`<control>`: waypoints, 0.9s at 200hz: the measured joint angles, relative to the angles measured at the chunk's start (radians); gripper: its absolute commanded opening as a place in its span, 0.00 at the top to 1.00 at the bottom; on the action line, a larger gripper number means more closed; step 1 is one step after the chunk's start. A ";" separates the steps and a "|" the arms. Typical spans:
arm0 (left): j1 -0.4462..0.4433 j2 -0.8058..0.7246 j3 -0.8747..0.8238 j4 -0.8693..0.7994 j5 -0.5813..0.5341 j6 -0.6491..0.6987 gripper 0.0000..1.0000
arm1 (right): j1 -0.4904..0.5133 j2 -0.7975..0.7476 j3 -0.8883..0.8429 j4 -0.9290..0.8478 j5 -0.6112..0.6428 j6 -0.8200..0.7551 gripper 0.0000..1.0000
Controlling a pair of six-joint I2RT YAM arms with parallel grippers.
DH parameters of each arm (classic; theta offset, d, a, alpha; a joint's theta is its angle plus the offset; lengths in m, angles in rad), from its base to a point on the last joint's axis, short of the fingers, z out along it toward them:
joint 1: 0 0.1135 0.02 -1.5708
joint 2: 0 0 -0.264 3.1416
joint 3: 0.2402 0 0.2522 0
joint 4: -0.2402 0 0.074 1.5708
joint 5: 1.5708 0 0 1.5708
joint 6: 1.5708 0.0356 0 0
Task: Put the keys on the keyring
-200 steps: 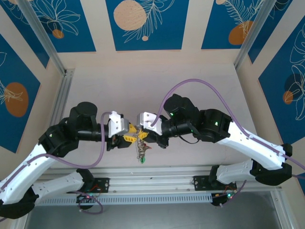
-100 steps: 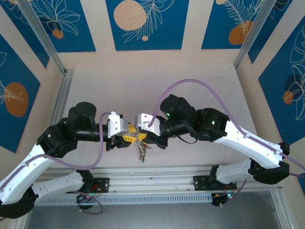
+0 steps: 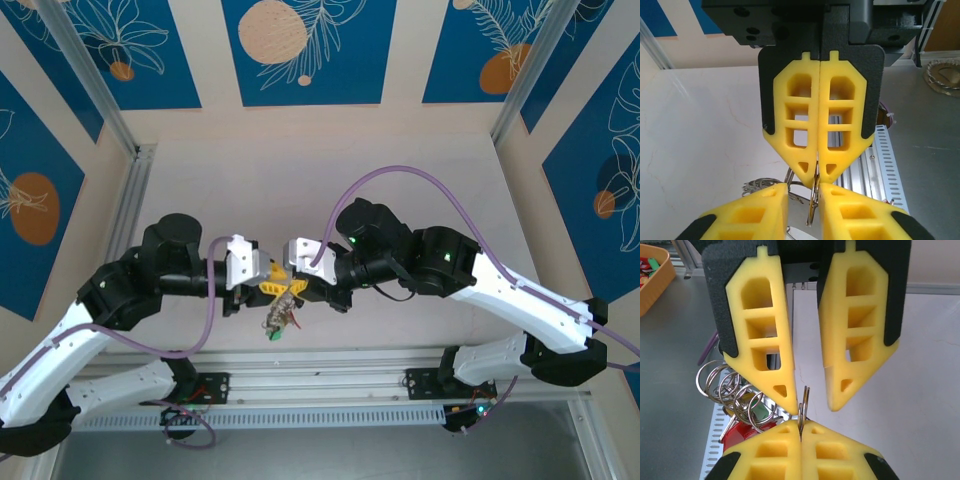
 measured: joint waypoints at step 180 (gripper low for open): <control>-0.025 -0.070 -0.059 0.094 0.027 -0.031 1.00 | -0.035 -0.063 -0.074 0.109 -0.084 0.024 0.84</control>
